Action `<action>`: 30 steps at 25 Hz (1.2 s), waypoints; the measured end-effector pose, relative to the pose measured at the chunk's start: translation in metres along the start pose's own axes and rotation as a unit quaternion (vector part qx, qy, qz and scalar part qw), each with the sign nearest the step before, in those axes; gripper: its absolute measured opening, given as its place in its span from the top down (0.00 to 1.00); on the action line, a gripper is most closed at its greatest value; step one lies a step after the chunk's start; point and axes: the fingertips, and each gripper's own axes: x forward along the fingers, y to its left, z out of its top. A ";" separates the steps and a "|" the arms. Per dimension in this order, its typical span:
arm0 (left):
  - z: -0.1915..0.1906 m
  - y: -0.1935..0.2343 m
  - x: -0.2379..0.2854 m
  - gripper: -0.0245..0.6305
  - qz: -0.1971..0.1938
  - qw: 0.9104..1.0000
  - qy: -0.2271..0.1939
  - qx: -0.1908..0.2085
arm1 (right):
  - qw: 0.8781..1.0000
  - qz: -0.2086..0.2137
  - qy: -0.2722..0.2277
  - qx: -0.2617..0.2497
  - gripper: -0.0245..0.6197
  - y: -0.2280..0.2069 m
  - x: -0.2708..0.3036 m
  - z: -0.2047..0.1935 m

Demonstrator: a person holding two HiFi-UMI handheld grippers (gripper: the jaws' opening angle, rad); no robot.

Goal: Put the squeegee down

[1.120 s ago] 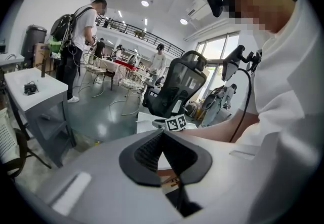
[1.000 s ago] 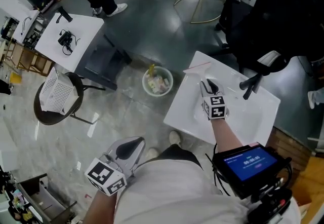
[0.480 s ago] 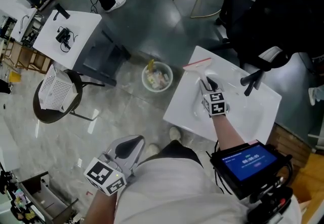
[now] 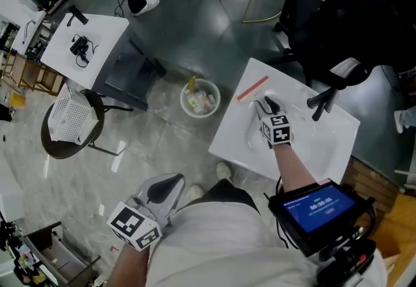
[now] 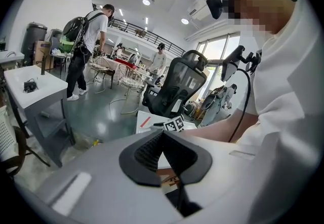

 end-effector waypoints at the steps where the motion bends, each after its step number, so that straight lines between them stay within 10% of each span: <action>1: 0.000 0.000 -0.001 0.95 -0.001 1.000 0.000 0.000 | 1.000 0.000 0.001 0.001 0.74 0.000 0.000 -0.001; 30: -0.012 -0.019 -0.050 0.96 -0.048 0.998 -0.037 0.014 | 0.999 -0.024 -0.022 -0.019 0.74 0.044 -0.097 0.013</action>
